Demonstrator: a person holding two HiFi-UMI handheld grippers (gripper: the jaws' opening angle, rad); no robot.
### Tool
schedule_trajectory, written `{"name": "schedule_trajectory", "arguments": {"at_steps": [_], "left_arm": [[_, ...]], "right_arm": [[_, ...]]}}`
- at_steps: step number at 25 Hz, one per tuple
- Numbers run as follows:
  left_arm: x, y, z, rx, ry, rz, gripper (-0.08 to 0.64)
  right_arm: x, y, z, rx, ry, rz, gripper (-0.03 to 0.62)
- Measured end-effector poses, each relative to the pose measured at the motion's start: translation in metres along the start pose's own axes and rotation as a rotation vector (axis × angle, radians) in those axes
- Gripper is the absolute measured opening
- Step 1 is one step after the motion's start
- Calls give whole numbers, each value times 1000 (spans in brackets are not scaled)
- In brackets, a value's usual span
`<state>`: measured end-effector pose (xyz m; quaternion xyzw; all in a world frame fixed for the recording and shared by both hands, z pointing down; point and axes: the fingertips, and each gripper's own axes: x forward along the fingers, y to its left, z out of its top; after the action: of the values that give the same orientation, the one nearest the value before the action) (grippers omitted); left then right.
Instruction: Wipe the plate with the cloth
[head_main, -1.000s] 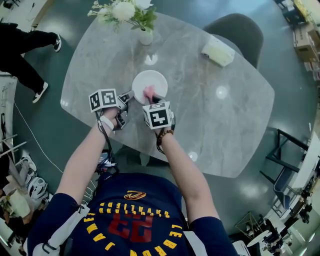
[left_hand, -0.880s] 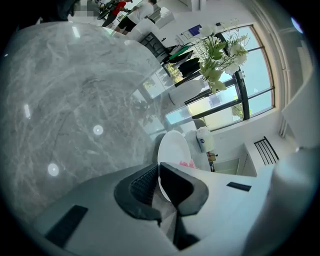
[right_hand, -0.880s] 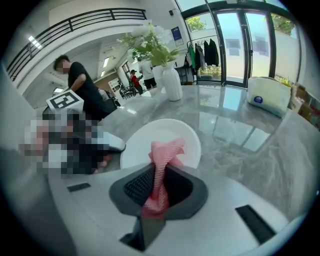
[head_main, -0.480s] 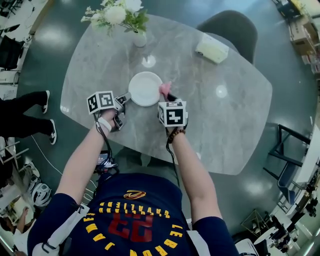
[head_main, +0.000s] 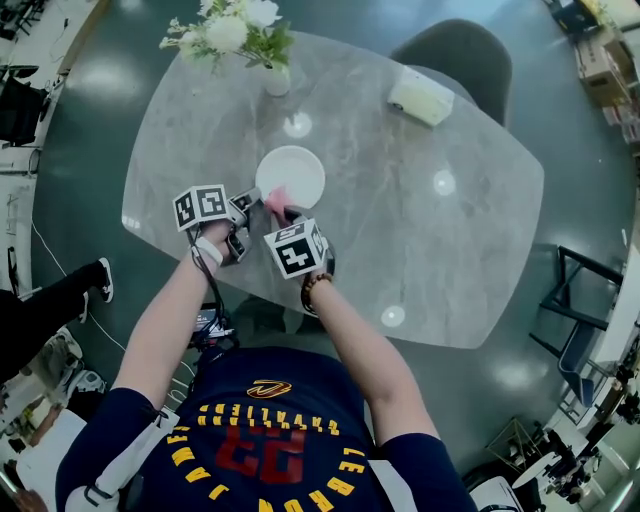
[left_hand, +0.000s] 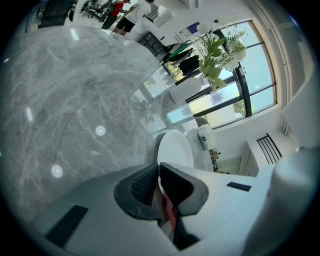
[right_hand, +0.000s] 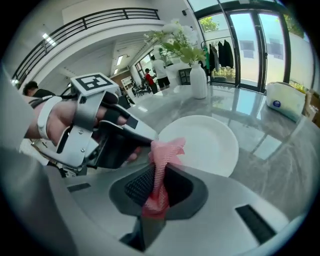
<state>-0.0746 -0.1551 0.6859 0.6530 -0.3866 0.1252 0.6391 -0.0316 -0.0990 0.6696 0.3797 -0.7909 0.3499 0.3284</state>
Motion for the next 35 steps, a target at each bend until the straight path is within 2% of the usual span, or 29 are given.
{"name": "schedule_trajectory", "arguments": {"at_steps": [6, 16, 19, 23, 29, 32, 35], "left_arm": [[1, 1, 0, 2, 4, -4, 15], [-3, 1, 0, 7, 1, -6, 15], [-6, -1, 2, 37, -17, 1, 18], [-13, 3, 7, 87, -36, 51, 73], [-35, -9, 19, 32, -112, -9, 74], [-49, -32, 25, 38, -158, -57, 73], [-68, -61, 32, 79, -210, -99, 72]], "right_arm": [[-3, -22, -9, 5, 11, -26, 46], [-45, -94, -11, 139, -25, -170, 46], [-55, -105, -9, 186, -57, -191, 46], [-69, -115, -7, 261, -110, -207, 46], [-93, -113, 5, 302, -182, -214, 46], [-106, -106, 18, 304, -223, -204, 46], [-121, -96, 34, 298, -272, -183, 46]]}}
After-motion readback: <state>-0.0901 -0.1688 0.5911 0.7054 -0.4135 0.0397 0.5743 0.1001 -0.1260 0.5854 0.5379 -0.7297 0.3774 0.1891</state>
